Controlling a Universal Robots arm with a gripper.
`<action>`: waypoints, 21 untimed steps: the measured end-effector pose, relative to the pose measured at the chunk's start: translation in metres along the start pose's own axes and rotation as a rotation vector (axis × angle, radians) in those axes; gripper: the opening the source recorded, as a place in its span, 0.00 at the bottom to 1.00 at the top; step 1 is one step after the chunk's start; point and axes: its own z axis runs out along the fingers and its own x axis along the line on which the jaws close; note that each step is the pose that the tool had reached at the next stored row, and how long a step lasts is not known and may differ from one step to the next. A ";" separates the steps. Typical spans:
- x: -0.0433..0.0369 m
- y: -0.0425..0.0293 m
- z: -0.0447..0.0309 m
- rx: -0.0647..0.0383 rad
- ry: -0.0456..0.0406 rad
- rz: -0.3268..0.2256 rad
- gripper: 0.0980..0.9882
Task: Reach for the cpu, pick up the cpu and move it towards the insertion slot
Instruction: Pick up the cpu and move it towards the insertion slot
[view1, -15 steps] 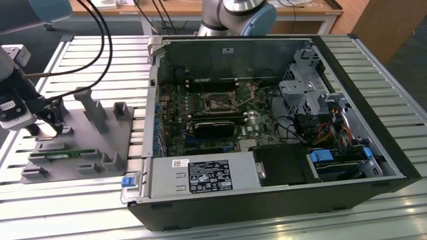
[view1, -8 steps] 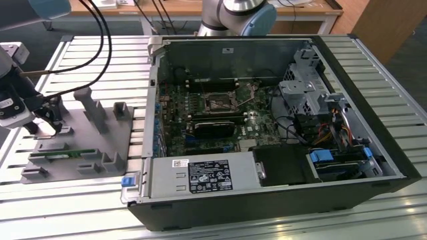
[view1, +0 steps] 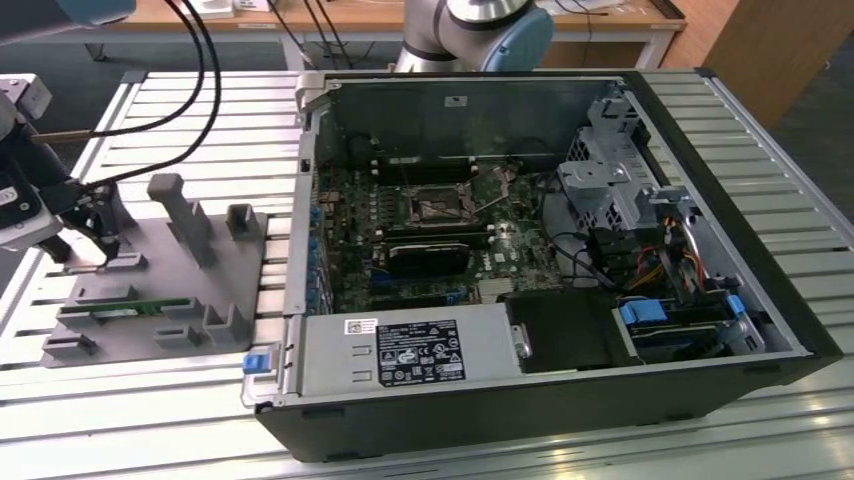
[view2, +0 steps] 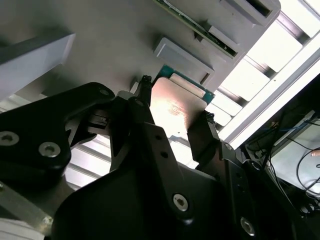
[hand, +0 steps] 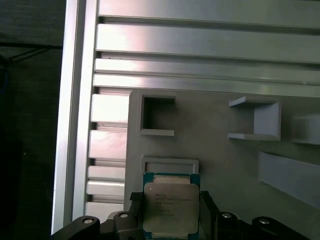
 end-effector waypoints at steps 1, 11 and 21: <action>0.0000 0.0000 -0.0010 0.000 0.0000 0.000 0.50; 0.0000 0.0005 -0.0105 0.000 0.0001 0.000 0.50; 0.0000 0.0011 -0.0204 0.000 0.0001 0.000 0.50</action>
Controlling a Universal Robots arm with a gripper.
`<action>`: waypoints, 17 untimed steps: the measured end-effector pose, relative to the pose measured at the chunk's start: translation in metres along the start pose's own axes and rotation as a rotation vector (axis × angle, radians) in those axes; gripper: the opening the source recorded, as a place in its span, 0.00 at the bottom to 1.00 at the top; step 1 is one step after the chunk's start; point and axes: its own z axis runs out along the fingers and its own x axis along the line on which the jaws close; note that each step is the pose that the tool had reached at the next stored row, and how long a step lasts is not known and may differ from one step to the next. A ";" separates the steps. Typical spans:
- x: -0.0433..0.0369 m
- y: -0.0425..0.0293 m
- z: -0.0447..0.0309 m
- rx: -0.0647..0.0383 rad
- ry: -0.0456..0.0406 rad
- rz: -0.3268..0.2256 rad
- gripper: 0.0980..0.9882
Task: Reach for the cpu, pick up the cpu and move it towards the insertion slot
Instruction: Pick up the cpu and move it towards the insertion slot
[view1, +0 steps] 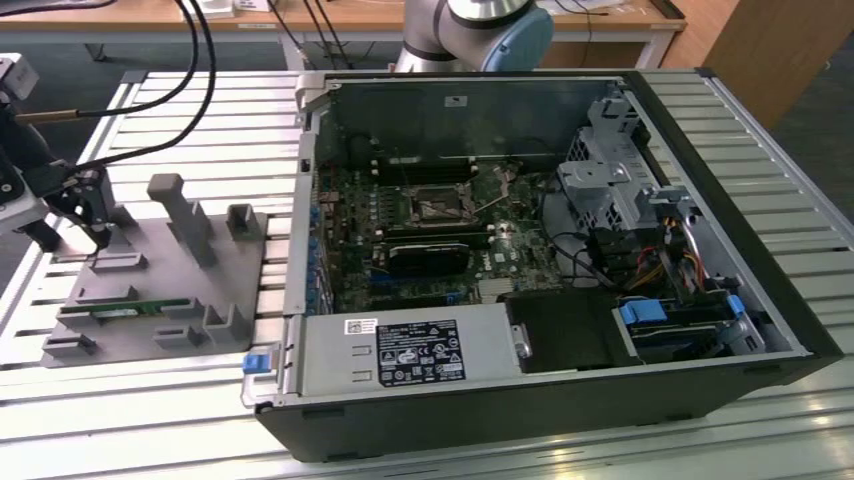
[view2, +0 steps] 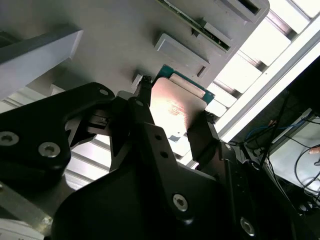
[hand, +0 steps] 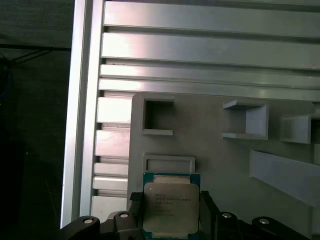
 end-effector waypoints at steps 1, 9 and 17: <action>0.0000 0.0001 -0.0011 0.000 0.0000 0.000 0.50; 0.0000 0.0006 -0.0111 0.000 0.0000 0.000 0.50; 0.0000 0.0011 -0.0209 0.000 -0.0001 0.000 0.50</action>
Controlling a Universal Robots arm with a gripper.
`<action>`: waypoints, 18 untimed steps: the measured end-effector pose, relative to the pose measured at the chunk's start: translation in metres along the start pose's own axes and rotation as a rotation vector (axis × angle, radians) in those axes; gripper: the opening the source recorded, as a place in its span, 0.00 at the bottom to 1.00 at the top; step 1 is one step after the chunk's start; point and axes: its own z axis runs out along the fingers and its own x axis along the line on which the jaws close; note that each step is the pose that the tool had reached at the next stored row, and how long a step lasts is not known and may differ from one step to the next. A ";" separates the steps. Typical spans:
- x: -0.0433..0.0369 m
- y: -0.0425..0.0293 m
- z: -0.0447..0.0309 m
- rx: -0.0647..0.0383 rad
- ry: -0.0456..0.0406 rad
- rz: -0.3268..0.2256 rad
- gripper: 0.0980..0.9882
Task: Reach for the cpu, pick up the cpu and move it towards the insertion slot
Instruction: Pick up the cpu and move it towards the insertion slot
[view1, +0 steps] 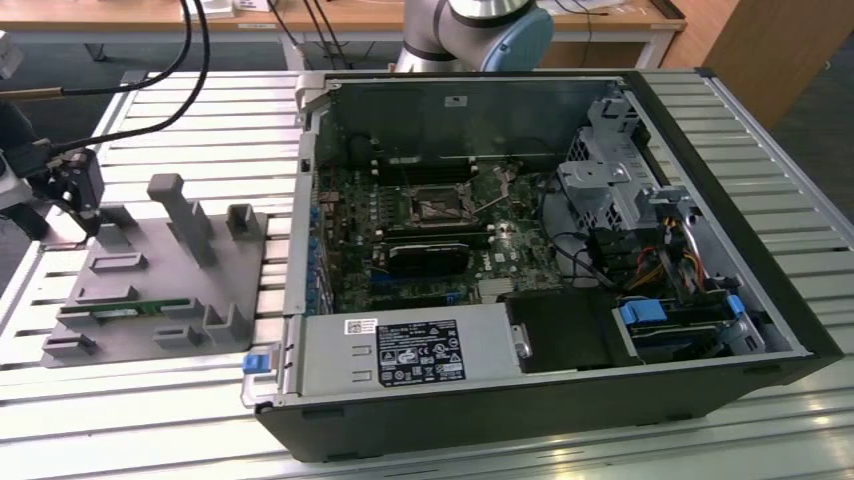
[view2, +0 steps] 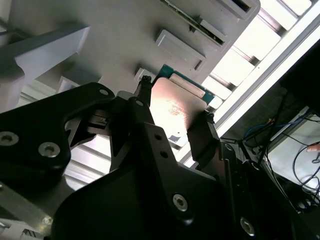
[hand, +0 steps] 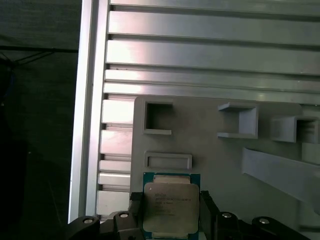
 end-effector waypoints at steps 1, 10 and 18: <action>0.0000 0.0001 -0.0014 0.000 0.0000 0.000 0.50; 0.0000 0.0014 -0.0185 0.000 0.0000 0.000 0.50; 0.0000 0.0022 -0.0322 0.001 0.0001 0.000 0.50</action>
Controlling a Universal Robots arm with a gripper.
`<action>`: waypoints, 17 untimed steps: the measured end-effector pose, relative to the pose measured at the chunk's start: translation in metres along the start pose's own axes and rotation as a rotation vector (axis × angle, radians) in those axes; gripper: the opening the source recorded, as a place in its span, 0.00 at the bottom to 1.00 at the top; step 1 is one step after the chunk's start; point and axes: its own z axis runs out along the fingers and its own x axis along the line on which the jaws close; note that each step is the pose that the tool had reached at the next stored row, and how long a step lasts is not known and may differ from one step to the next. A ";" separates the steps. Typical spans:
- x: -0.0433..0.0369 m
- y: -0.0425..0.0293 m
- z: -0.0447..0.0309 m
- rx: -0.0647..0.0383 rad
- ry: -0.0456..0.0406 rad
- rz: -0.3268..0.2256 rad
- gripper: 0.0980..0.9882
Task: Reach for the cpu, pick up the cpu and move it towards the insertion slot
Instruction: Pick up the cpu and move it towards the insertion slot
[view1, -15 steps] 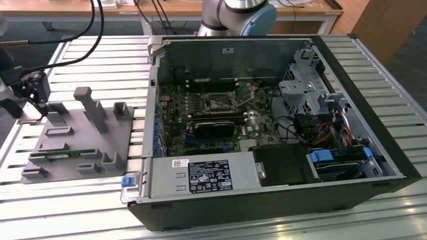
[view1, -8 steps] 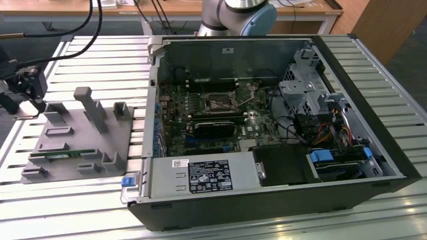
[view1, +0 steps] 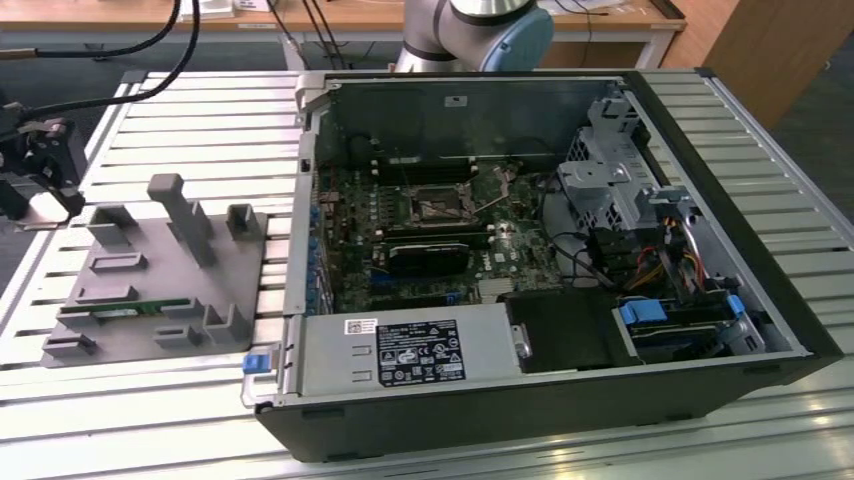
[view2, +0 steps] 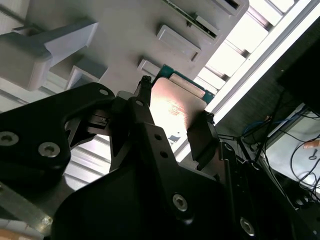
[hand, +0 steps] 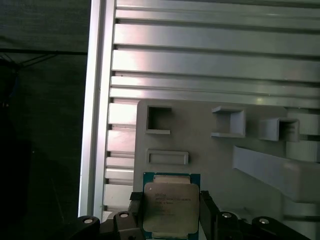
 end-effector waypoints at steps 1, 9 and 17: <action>0.0000 0.0001 -0.0017 0.000 0.0001 0.000 0.50; 0.0000 0.0009 -0.0137 0.001 0.0000 0.000 0.50; 0.0000 0.0018 -0.0247 0.001 0.0000 0.000 0.50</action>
